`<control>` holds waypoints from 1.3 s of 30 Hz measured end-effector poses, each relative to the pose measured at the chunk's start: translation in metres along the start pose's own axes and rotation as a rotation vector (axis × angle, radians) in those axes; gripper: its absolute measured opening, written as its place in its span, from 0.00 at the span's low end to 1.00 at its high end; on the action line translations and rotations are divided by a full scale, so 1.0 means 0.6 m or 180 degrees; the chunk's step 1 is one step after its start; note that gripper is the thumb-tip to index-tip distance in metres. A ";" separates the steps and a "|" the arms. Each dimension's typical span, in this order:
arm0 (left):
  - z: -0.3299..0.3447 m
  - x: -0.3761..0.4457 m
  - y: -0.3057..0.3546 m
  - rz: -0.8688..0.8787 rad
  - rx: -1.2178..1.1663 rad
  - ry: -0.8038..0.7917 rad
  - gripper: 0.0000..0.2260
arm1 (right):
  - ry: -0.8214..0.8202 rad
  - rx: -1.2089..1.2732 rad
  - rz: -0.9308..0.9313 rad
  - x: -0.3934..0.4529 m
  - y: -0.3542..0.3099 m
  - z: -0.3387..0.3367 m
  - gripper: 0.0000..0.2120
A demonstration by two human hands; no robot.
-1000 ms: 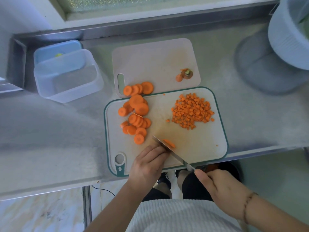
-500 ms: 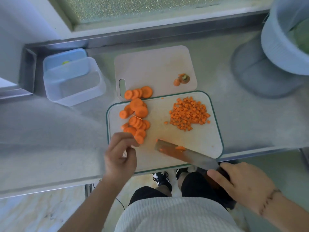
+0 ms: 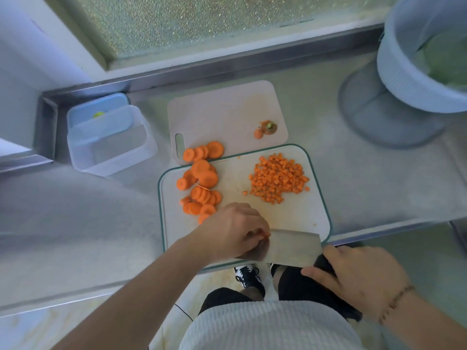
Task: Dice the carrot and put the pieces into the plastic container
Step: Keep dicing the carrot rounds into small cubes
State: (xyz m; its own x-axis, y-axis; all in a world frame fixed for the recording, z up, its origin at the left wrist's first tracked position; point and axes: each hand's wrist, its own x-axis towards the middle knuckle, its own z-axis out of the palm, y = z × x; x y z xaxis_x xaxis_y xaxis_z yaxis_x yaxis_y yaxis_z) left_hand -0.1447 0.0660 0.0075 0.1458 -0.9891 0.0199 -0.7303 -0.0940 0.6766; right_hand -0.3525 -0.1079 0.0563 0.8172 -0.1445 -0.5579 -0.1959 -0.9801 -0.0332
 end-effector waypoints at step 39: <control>0.123 -0.057 0.017 -0.0880 0.0419 0.1517 0.15 | 0.0284 0.2299 0.0923 0.012 0.005 0.063 0.33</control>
State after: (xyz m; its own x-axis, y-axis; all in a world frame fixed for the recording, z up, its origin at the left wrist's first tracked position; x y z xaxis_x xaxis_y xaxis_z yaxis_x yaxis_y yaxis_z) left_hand -0.2061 0.0908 -0.0406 0.6064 -0.7681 0.2057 -0.6947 -0.3859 0.6070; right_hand -0.3676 -0.1070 0.0210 0.7140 -0.4215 -0.5590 -0.6873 -0.5743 -0.4448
